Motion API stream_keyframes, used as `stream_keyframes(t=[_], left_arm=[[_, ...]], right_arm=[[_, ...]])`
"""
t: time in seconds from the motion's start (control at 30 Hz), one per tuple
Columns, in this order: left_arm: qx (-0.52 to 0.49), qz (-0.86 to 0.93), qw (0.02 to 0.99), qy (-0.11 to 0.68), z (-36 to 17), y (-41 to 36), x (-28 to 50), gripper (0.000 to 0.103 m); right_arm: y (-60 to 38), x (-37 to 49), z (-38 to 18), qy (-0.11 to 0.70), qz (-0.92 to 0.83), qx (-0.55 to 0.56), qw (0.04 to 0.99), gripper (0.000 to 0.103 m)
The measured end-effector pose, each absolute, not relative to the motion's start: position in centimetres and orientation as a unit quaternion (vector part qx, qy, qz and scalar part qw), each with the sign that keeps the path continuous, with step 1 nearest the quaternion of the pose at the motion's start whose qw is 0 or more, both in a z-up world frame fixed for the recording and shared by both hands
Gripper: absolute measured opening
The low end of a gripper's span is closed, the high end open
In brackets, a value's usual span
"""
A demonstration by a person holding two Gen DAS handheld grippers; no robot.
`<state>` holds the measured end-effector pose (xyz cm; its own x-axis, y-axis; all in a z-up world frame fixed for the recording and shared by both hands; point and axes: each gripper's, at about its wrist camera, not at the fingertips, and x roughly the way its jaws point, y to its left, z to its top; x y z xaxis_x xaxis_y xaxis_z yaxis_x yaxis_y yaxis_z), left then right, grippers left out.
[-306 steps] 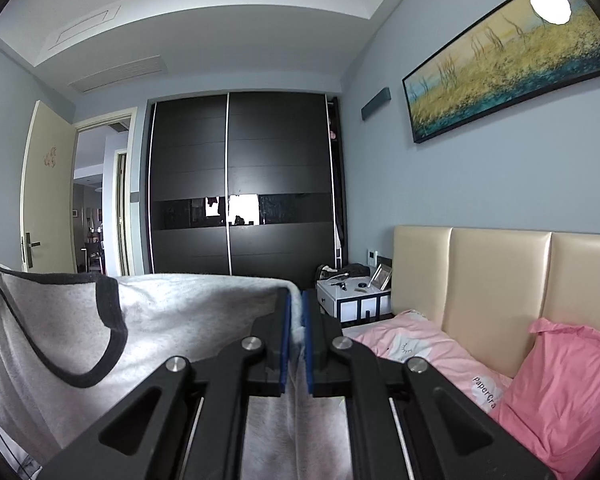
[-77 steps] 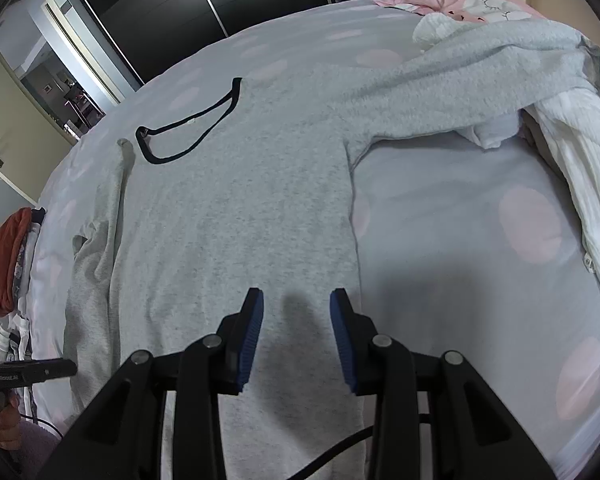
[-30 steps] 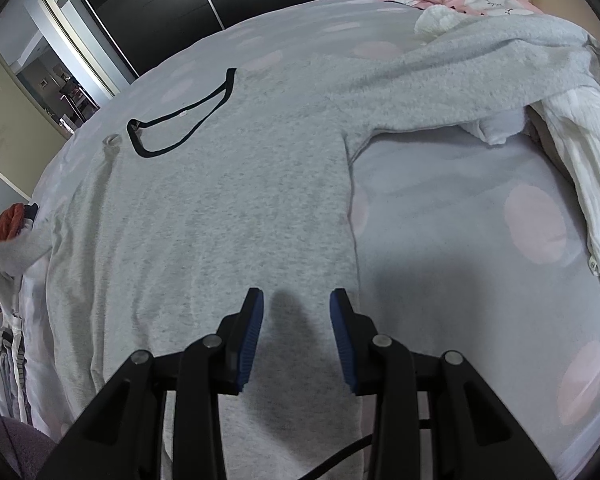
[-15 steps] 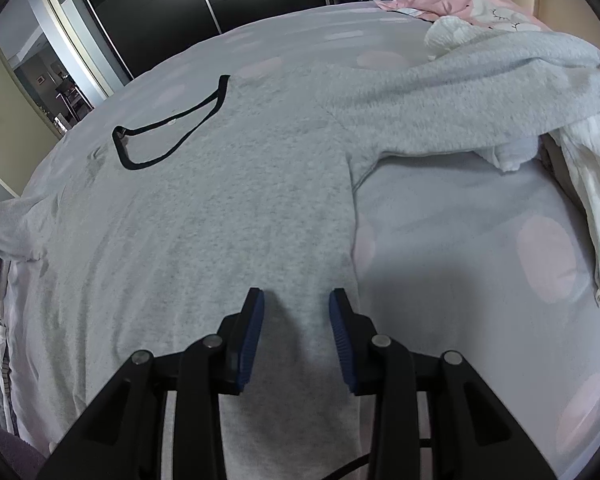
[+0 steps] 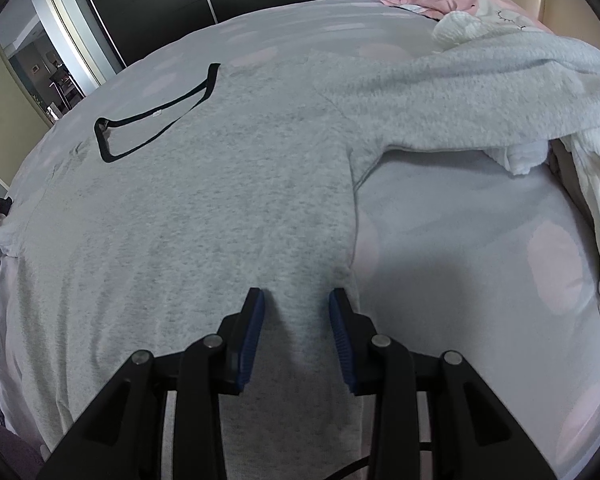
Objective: Fold clothes
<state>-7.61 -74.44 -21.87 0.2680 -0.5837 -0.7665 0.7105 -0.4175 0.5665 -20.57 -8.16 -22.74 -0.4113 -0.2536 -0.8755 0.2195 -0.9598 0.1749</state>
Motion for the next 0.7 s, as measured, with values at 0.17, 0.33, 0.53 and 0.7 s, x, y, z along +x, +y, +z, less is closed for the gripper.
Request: stream_keyframes(t=[0.17,0.33,0.53,0.7], left_arm=[[0.587,-0.633,0.503,0.046,-22.5,-73.7,-7.6,0.011],[0.561,-0.661,0.495,0.063,-18.5,-73.5,-5.8,0.031],[0.541,-0.669,0.500,0.098,-15.6,-73.4,-1.7,0.037],[0.559,-0.650,0.500,0.123,-19.0,-73.7,1.2,0.037]], right_arm=[[-8.3,-20.5,-23.2,-0.014,-0.841,0.522,0.140,0.033],[-8.1,-20.1,-23.4,-0.019,-0.841,0.522,0.141,0.033],[-7.7,-19.6,-23.1,-0.027,-0.839,0.525,0.143,0.033],[-7.5,-19.2,-22.8,-0.024,-0.838,0.525,0.144,0.033]])
